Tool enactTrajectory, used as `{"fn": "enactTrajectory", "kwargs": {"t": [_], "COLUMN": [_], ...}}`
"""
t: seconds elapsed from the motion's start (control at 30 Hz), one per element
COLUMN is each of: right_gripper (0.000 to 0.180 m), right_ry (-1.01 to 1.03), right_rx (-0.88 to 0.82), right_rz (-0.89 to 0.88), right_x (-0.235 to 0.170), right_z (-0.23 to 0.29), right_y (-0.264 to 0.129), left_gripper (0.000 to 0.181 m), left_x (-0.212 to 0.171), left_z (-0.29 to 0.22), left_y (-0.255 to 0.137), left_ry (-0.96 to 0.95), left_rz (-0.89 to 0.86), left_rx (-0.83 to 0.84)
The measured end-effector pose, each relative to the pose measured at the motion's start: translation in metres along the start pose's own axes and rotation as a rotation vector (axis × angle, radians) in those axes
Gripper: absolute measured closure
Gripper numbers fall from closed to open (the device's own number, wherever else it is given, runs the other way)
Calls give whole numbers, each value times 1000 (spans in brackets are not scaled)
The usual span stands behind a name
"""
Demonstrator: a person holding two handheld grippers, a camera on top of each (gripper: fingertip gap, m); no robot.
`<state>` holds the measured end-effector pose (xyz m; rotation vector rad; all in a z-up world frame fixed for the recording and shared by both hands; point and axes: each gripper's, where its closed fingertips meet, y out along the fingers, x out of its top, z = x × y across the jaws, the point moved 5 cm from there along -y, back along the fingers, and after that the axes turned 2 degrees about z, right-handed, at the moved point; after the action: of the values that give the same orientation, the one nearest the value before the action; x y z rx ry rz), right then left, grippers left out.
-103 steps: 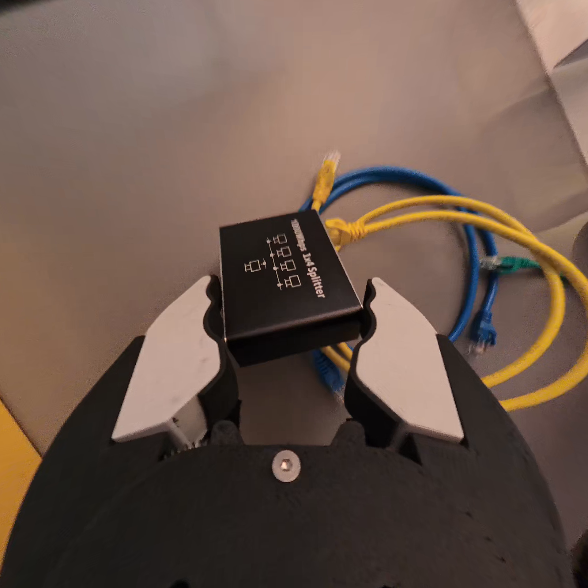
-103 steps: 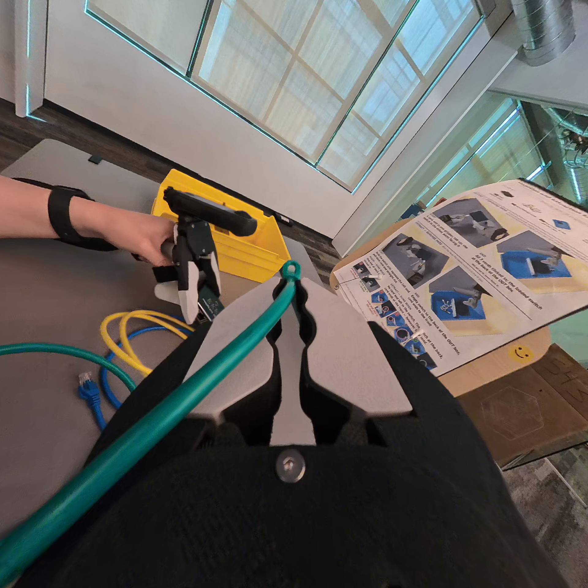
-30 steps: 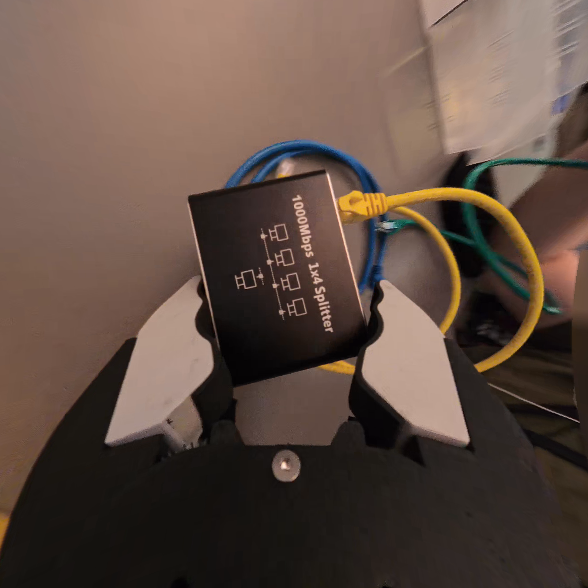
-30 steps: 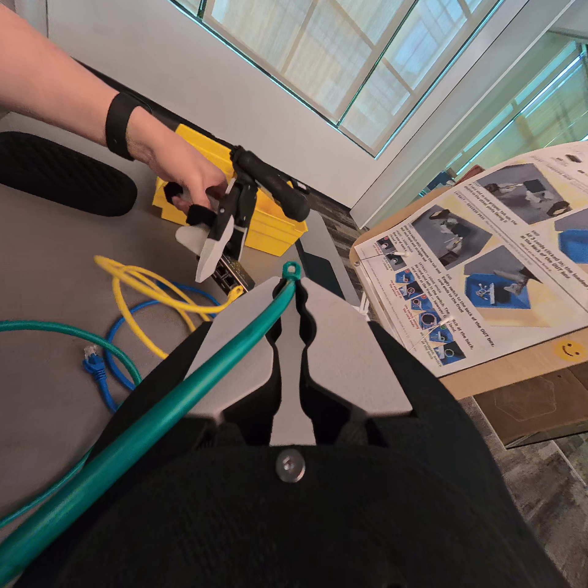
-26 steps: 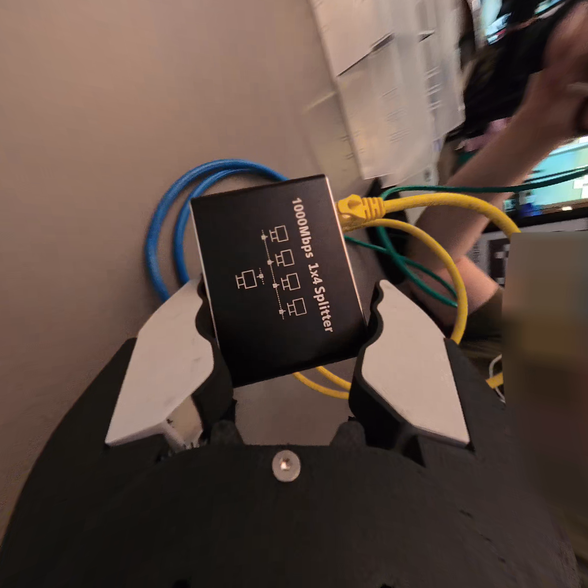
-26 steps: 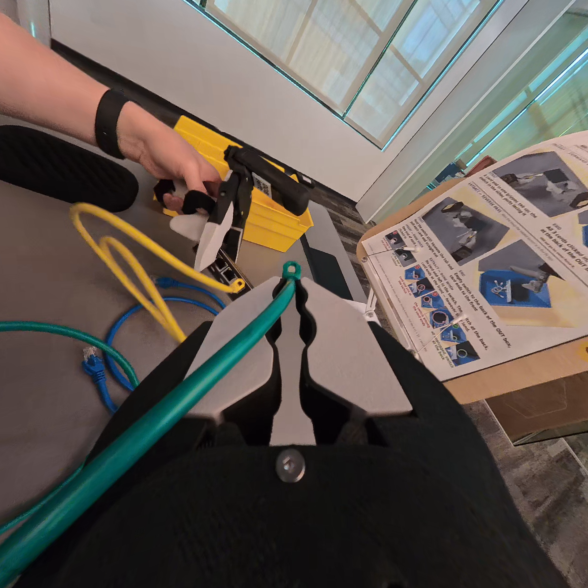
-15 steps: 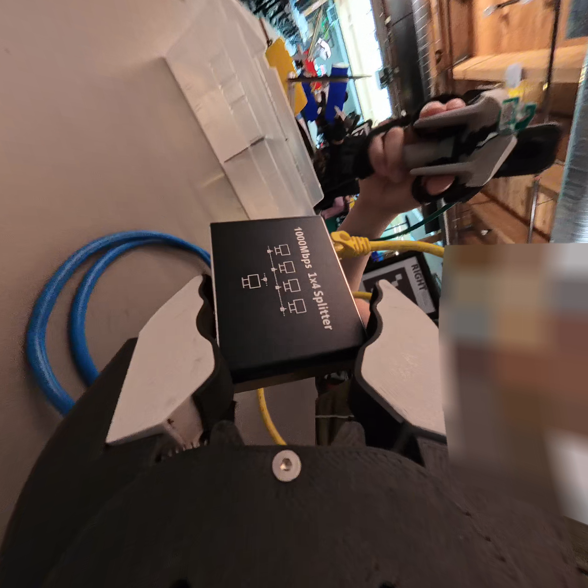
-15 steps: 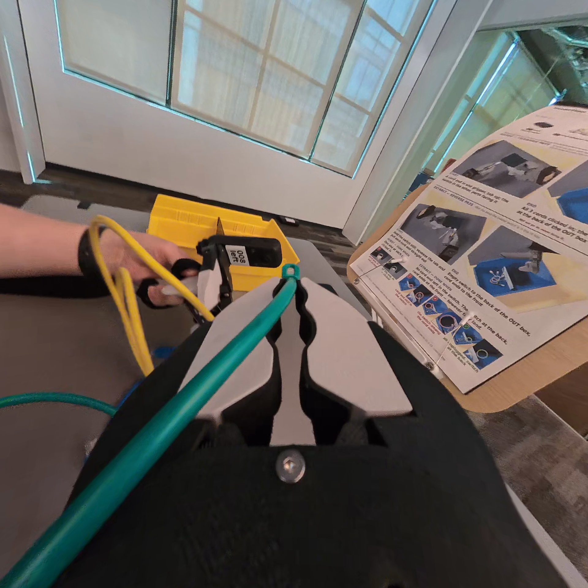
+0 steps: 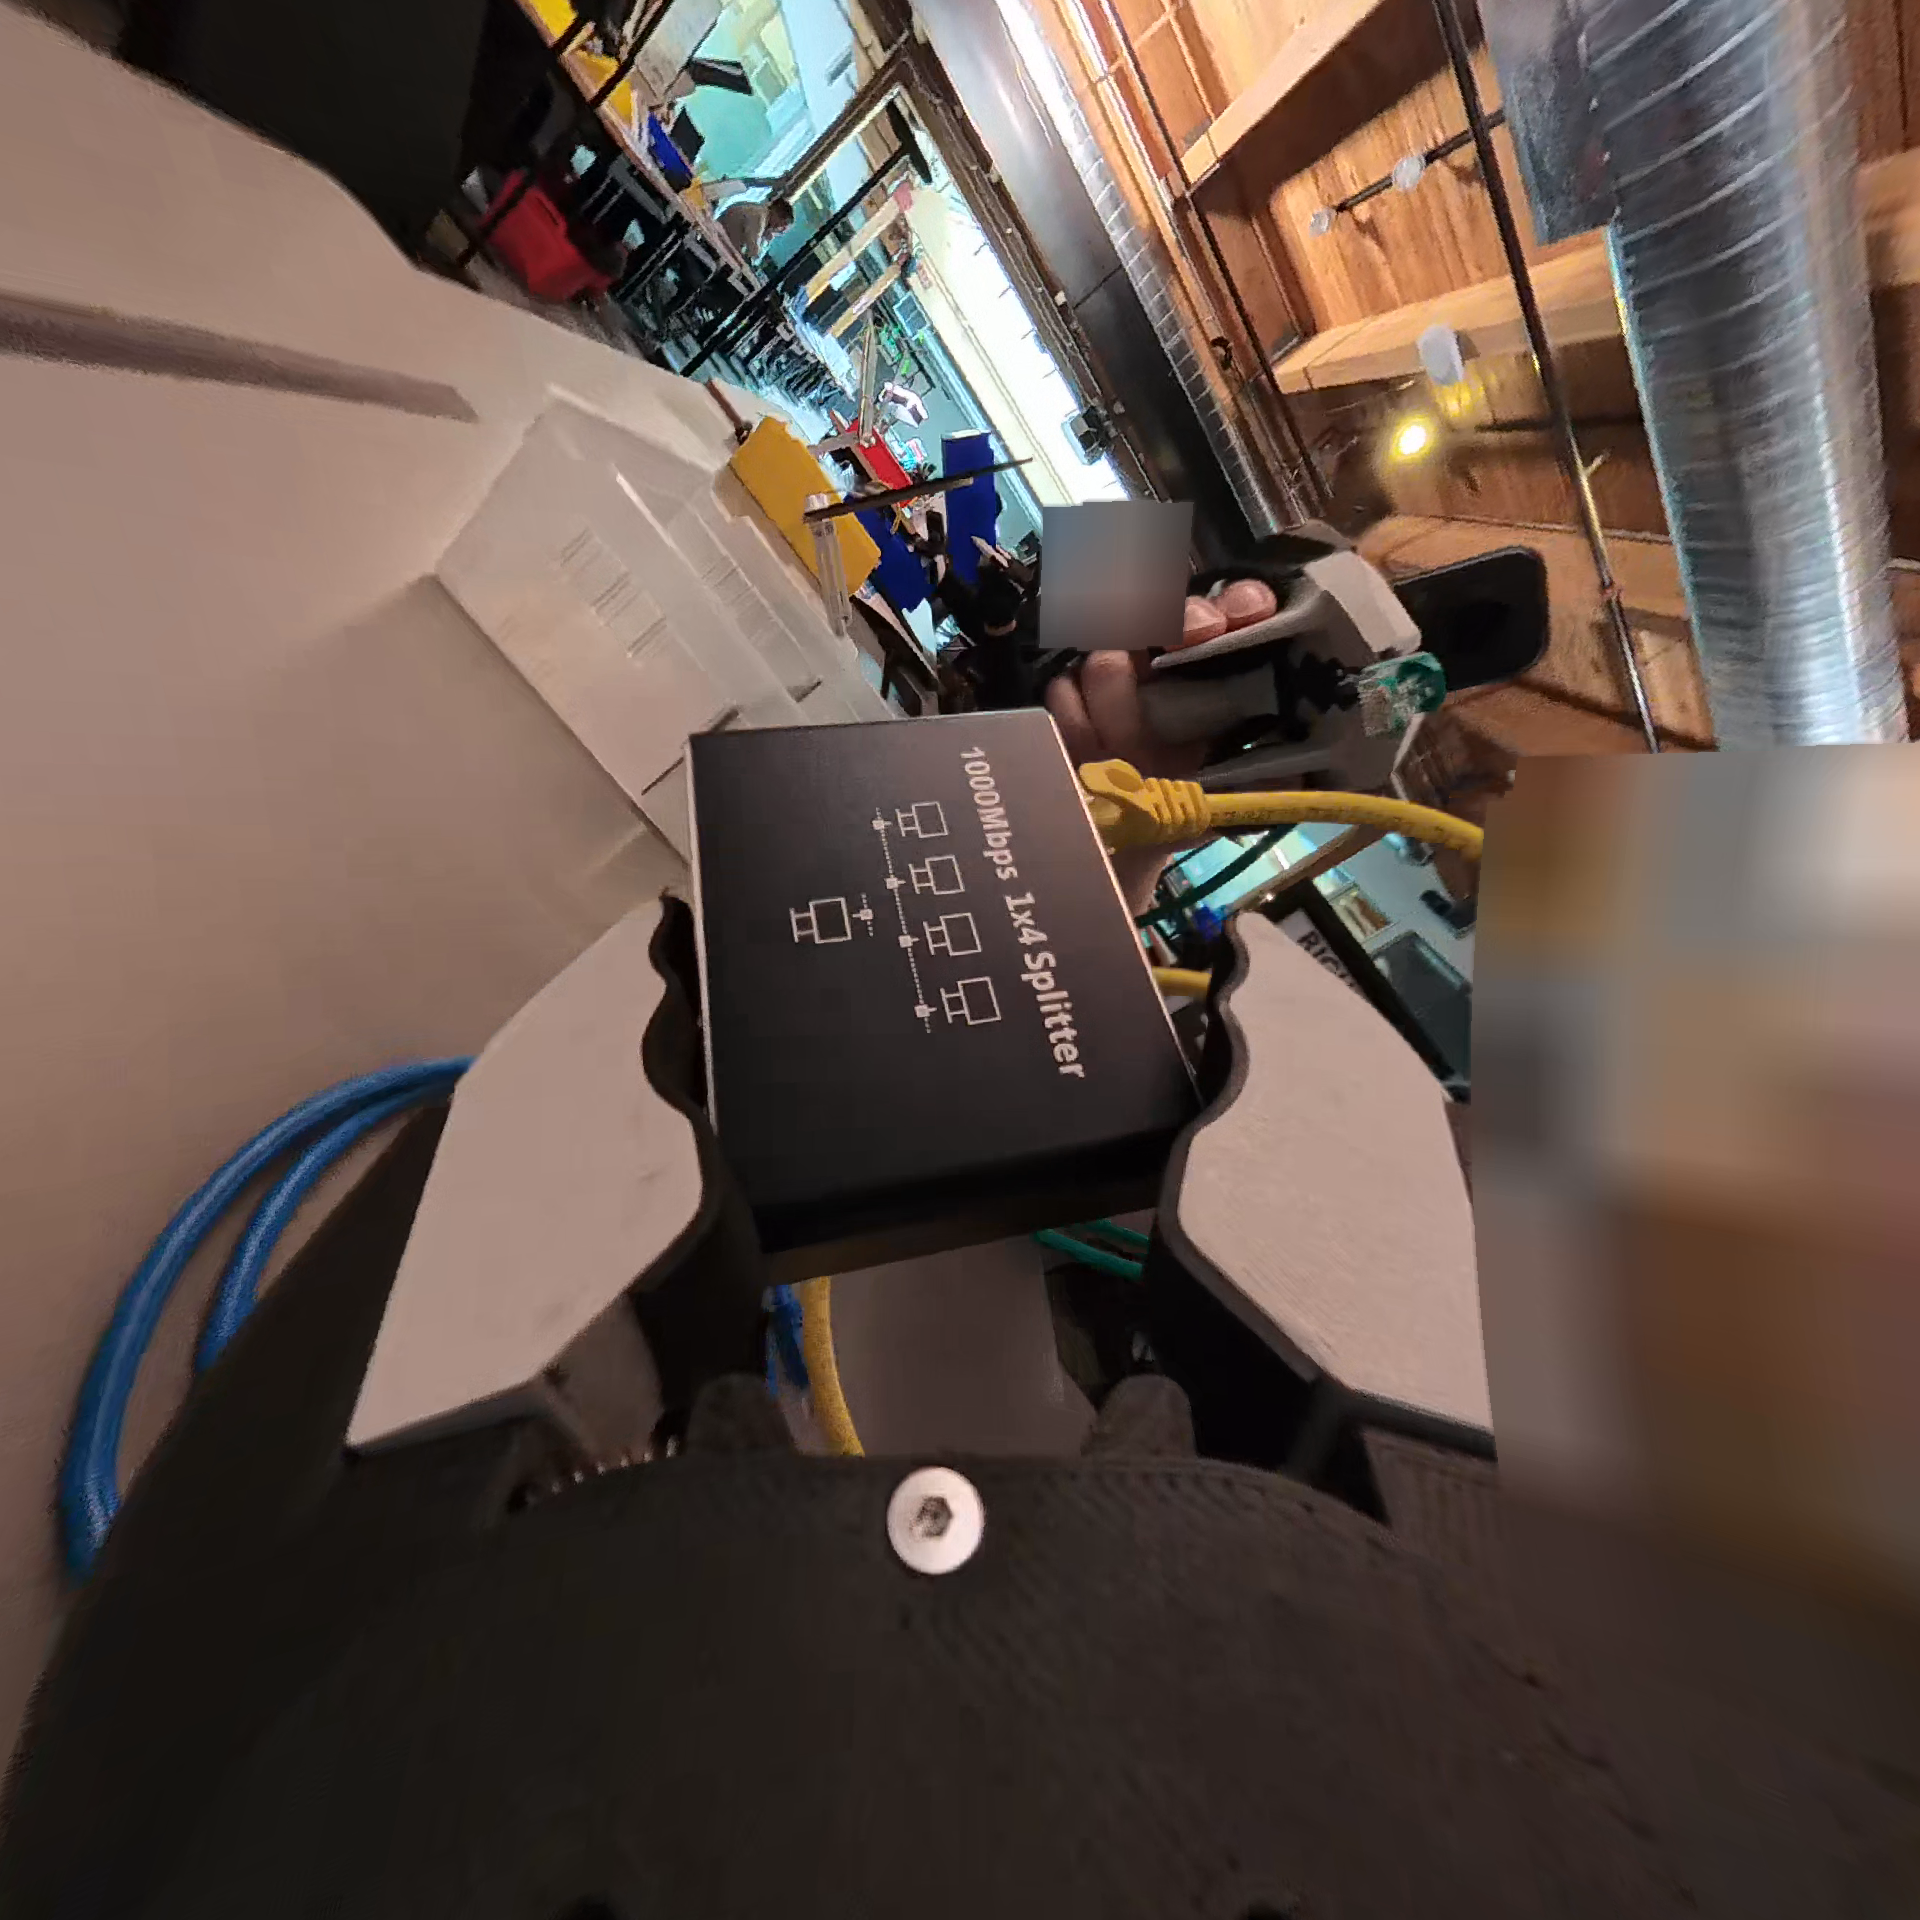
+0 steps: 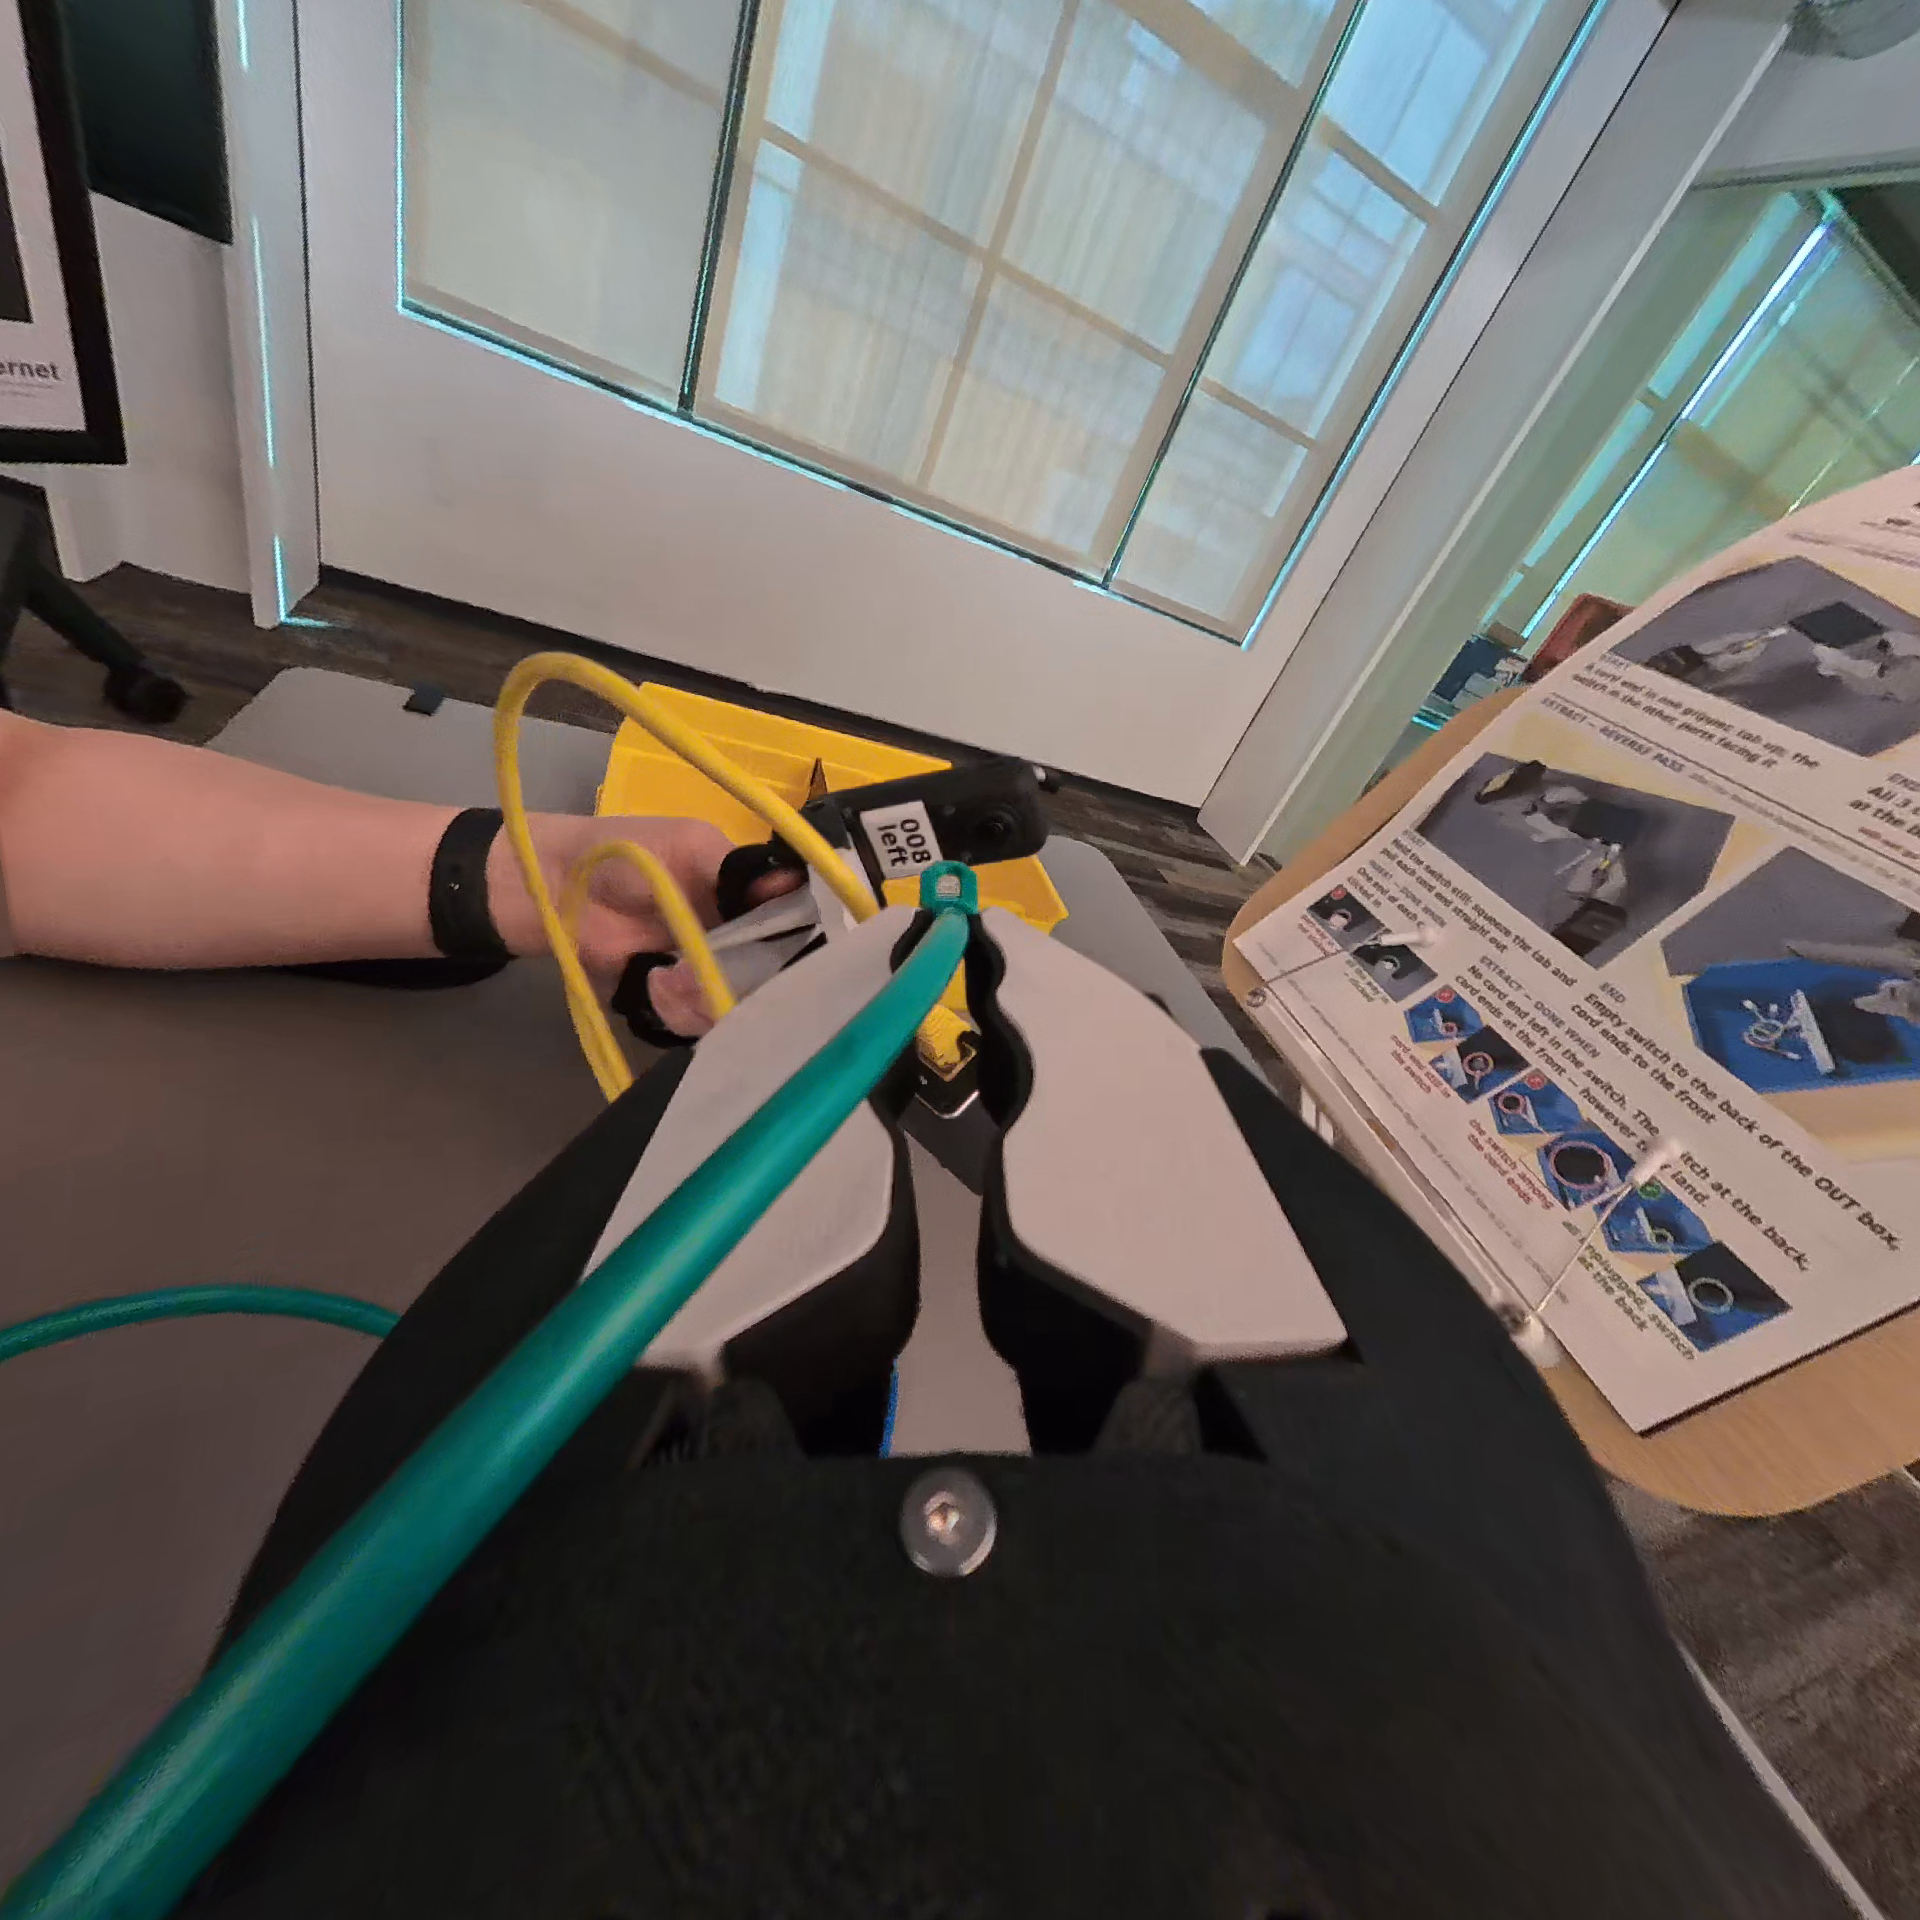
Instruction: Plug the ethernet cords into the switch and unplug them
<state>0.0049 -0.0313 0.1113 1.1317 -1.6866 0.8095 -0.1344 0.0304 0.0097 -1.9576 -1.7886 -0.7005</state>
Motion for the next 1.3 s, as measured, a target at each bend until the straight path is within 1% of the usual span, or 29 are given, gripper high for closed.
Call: {"fn": "enactTrajectory", "kwargs": {"t": [0.1, 0.17, 0.23, 0.33, 0.4, 0.47, 0.53, 0.6, 0.67, 0.77, 0.83, 0.87, 0.93, 1.03, 1.13, 1.3], "right_gripper": [174, 174, 174, 174, 174, 174, 174, 173, 174, 174, 174, 174, 174, 174, 174, 174], "right_ry": [13, 34, 40, 37, 28, -46, -171, -270, -293, -314, -341, -341, -335, -382, -416, -459], "right_rx": [-39, -54, -64, -69, -161, -378, -584, -701, -733, -800, -876, -884, -900, -899, -897, -901], "right_rz": [-70, -101, -108, -67, -58, -54, -40, -32, -51, -69, -100, -115, -142, -163, -211, -224], "right_x": [9, 15, 16, 11, 9, 9, 9, 10, 8, 5, 7, 9, 11, 14, 18, 18], "right_z": [-3, -6, -7, -8, -16, -29, -36, -36, -30, -25, -25, -25, -24, -18, -11, -5], "right_y": [-5, -10, -12, -10, -11, -17, -23, -24, -17, -10, -16, -19, -22, -20, -21, -18], "left_gripper": [88, 88, 88, 88, 88, 88, 88, 88, 88, 88, 87, 88, 88, 90, 91, 90], "left_x": [11, 19, 25, 37, 47, 54, 55, 51, 48, 45, 40, 36, 28, 16, 9, 7], "left_z": [-14, -22, -28, -38, -45, -54, -63, -72, -77, -89, -94, -94, -92, -90, -92, -93], "left_y": [1, 3, 6, 7, 6, 7, 16, 33, 51, 72, 85, 91, 103, 116, 121, 121], "left_ry": [85, 98, 112, 160, 194, 227, 260, 271, 283, 302, 328, 342, 397, 496, 509, 526], "left_rz": [-55, -115, -159, -233, -294, -348, -377, -364, -355, -333, -298, -263, -178, -76, -16, -19], "left_rx": [-16, -51, -97, -138, -151, -150, -161, -184, -174, -208, -203, -186, -94, 17, 1, -40]}}
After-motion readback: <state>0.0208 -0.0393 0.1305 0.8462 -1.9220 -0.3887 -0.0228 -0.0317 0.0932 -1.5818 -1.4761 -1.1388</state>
